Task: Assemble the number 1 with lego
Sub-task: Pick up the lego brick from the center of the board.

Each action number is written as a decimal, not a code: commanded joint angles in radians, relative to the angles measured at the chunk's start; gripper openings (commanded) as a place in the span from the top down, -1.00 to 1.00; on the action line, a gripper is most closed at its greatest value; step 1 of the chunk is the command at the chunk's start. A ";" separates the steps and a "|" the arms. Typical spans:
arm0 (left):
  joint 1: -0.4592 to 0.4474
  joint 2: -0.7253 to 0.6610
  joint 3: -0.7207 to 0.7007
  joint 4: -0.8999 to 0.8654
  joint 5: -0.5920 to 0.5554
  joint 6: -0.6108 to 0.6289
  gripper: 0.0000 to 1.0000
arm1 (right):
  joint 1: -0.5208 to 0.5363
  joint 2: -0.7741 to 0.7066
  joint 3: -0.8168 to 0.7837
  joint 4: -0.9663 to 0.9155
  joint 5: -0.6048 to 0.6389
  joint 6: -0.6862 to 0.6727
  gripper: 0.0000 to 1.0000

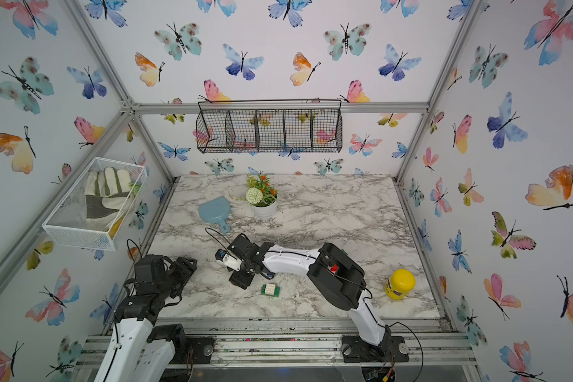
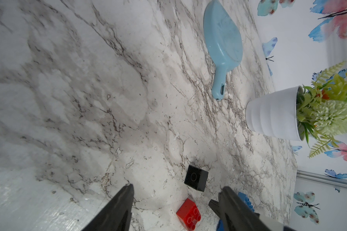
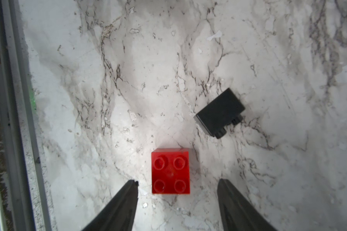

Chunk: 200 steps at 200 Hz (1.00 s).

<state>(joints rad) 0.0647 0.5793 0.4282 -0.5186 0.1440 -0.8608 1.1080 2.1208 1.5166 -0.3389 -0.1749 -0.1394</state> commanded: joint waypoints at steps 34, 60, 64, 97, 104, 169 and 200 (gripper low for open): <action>0.005 0.004 0.017 -0.009 0.011 0.018 -0.43 | 0.010 0.077 0.085 -0.103 0.025 -0.046 -0.20; 0.005 0.008 0.021 -0.006 0.010 0.022 -0.43 | 0.011 0.097 0.109 -0.104 0.019 -0.041 -0.11; 0.004 0.010 0.019 -0.005 0.010 0.022 -0.42 | 0.012 0.101 0.113 -0.105 0.018 -0.040 -0.10; 0.006 0.012 0.022 -0.007 0.012 0.026 -0.42 | 0.016 0.122 0.142 -0.111 0.026 -0.043 -0.03; 0.004 0.012 0.022 -0.008 0.012 0.026 -0.42 | 0.016 0.126 0.145 -0.111 0.026 -0.043 0.00; 0.006 0.011 0.027 -0.013 0.019 0.028 -0.41 | 0.016 0.021 0.099 -0.126 0.020 -0.062 0.47; 0.005 0.008 0.022 0.000 0.040 0.037 -0.41 | 0.013 -0.191 -0.090 -0.067 0.026 -0.139 0.54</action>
<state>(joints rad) 0.0647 0.5911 0.4286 -0.5243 0.1558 -0.8467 1.1191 2.1189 1.5417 -0.4271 -0.1547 -0.2062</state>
